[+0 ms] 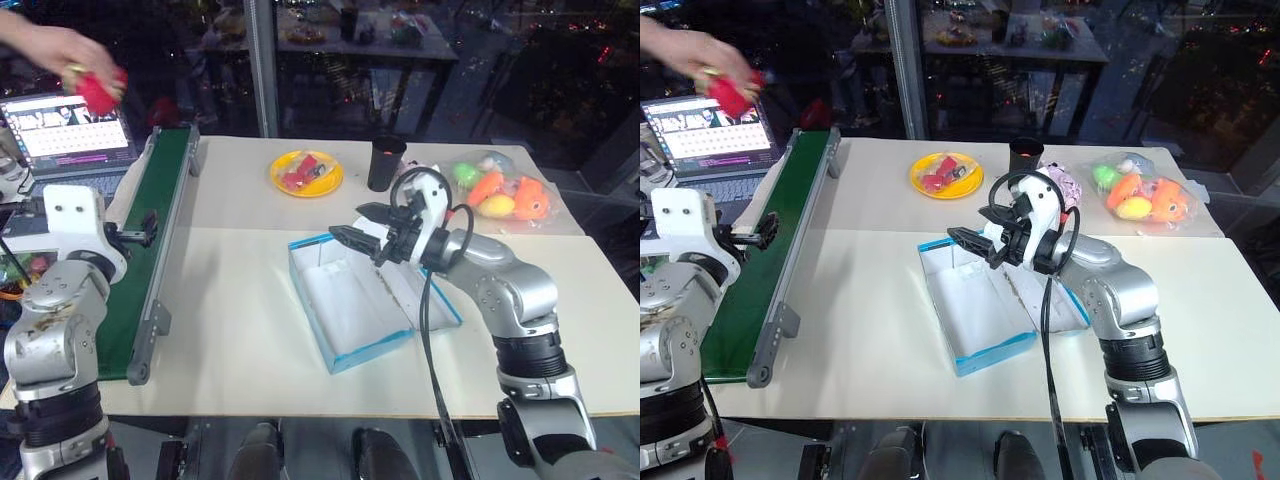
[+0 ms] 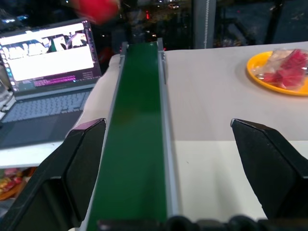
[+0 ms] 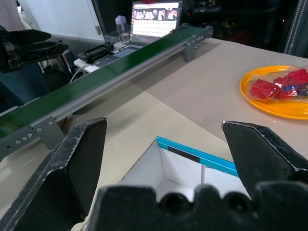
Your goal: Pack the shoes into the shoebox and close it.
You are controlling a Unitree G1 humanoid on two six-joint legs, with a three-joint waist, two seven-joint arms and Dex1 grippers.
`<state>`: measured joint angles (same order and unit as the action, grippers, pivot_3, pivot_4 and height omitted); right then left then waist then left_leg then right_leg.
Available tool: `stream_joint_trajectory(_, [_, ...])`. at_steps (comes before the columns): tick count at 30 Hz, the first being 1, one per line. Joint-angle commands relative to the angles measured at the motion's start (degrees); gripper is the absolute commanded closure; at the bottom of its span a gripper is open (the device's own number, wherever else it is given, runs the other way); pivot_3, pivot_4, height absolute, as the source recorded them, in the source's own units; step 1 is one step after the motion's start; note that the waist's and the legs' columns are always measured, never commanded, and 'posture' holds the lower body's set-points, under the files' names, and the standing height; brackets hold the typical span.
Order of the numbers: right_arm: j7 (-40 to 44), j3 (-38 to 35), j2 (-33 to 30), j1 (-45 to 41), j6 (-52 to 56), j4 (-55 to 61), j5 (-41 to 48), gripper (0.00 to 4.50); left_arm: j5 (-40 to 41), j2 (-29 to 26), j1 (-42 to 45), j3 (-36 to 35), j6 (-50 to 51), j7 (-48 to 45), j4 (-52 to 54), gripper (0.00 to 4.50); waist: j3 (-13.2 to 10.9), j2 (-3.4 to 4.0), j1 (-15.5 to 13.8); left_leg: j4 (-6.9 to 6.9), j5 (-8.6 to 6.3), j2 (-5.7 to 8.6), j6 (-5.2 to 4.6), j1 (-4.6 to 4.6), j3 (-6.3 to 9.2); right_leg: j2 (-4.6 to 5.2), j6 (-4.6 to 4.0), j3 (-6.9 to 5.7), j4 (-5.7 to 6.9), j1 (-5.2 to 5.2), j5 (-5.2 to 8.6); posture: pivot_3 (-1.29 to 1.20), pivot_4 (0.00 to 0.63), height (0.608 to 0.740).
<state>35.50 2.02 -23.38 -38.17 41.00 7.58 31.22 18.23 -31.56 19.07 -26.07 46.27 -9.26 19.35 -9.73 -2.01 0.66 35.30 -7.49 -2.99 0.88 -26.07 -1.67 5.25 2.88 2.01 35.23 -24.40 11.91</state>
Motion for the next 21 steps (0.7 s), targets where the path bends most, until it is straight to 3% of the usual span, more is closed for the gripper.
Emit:
stream_joint_trajectory(1, [0.0, 1.17, 1.25, -2.02, -2.74, 0.01, -2.21, 0.0, 0.48, 1.51, -0.22, 0.0, -1.62, 0.45, 2.15, 0.07, 0.0, 0.0, 0.08, 0.0, 0.01, 0.0, 0.0, 0.03, 0.0, 0.0, -0.03, 0.0, 0.02, 0.01, -0.02, 0.0, 0.15, 0.736])
stream_joint_trajectory(10, [-1.61, 1.43, 4.91, -0.29, -1.76, 2.6, -2.76, 0.0, -1.72, 1.95, 1.63, 2.04, -6.13, 0.39, -5.69, 0.07, 0.0, 0.0, 0.11, 0.0, 0.1, -0.02, 0.02, 0.08, 0.0, -0.04, 0.01, 0.0, 0.15, -0.02, -0.13, 0.0, 0.15, 0.736])
stream_joint_trajectory(21, [-0.85, 2.46, 4.91, 1.41, 1.78, 7.88, -0.36, 0.0, -3.42, 1.03, 3.67, 1.24, -11.19, 0.49, -15.65, 0.07, 0.0, 0.0, 0.1, 0.0, 0.09, -0.03, 0.04, 0.06, 0.0, -0.03, 0.11, -0.02, 0.14, -0.03, -0.18, 0.0, 0.15, 0.736])
